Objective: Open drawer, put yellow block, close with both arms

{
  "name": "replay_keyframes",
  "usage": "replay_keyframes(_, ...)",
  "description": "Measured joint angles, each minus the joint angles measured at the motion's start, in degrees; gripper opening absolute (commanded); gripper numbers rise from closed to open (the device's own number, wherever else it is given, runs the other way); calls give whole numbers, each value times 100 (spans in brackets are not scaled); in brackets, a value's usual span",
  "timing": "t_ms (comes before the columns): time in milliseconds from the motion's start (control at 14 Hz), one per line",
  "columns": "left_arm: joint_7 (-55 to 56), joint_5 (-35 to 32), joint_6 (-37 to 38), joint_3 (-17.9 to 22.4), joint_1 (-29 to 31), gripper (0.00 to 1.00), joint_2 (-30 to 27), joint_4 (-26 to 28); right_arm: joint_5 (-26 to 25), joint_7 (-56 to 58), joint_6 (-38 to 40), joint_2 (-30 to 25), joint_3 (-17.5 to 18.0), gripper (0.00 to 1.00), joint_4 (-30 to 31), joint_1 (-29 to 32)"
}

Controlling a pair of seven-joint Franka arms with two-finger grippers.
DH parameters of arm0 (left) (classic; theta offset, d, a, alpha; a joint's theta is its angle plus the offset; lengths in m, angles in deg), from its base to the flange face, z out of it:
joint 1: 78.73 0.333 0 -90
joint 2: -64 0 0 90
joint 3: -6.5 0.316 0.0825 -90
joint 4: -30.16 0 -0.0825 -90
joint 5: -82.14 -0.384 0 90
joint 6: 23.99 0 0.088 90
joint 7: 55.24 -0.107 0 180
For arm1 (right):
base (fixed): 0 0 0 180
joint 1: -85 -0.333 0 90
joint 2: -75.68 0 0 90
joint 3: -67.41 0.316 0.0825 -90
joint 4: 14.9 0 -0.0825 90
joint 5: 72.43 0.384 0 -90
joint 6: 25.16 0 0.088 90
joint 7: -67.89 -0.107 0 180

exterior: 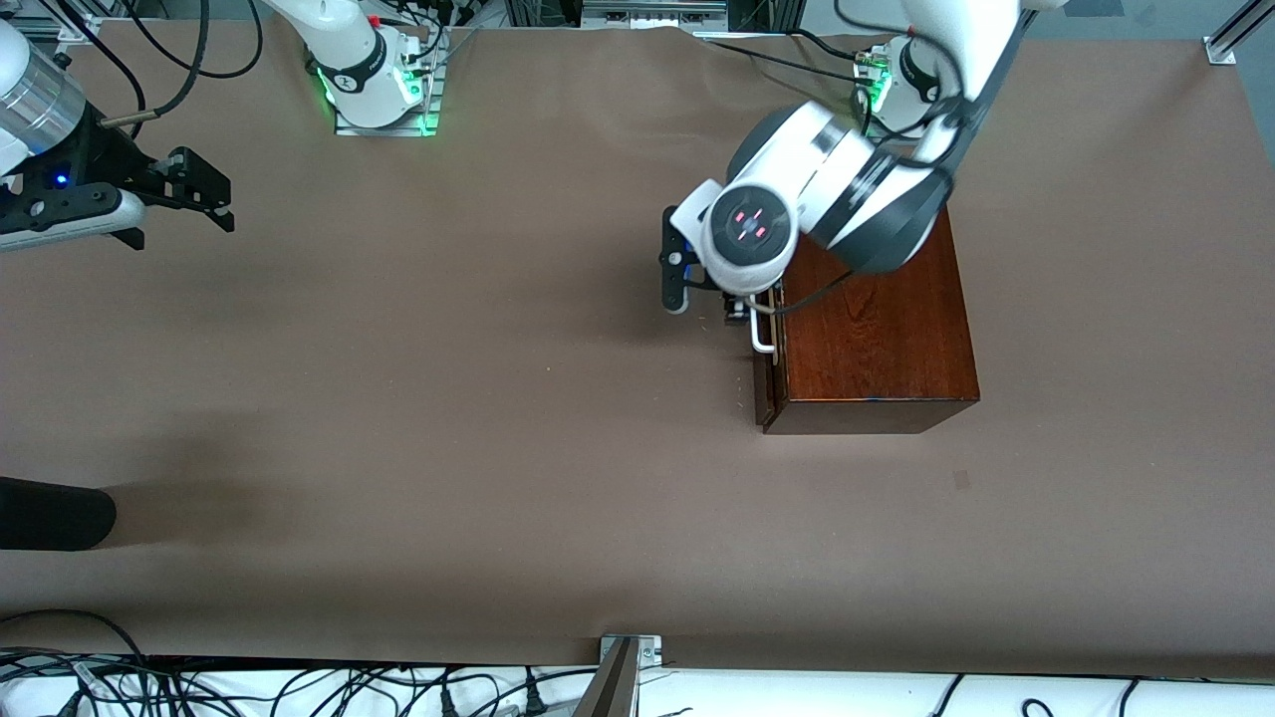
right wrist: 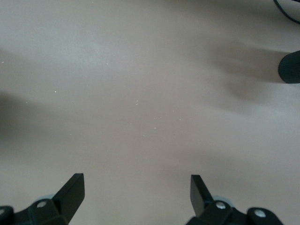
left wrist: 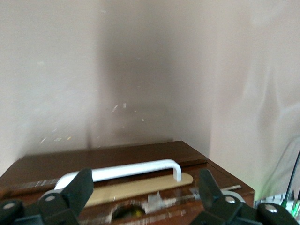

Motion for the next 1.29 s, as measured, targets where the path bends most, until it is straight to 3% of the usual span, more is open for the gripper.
replay_keyframes(502,1027,-43,568,212,1550,100,-914,-16,1,0,-26,0,24,100,-9,-20)
replay_keyframes(860,1442,-607,524,463,1954,100,-1162,-130,1,0,-47,0,25,100,-15,-23)
replay_keyframes(1290,4335,-545,-511,691,2150,100,-2095,834,1,0,-56,4,25,100,-24,-24)
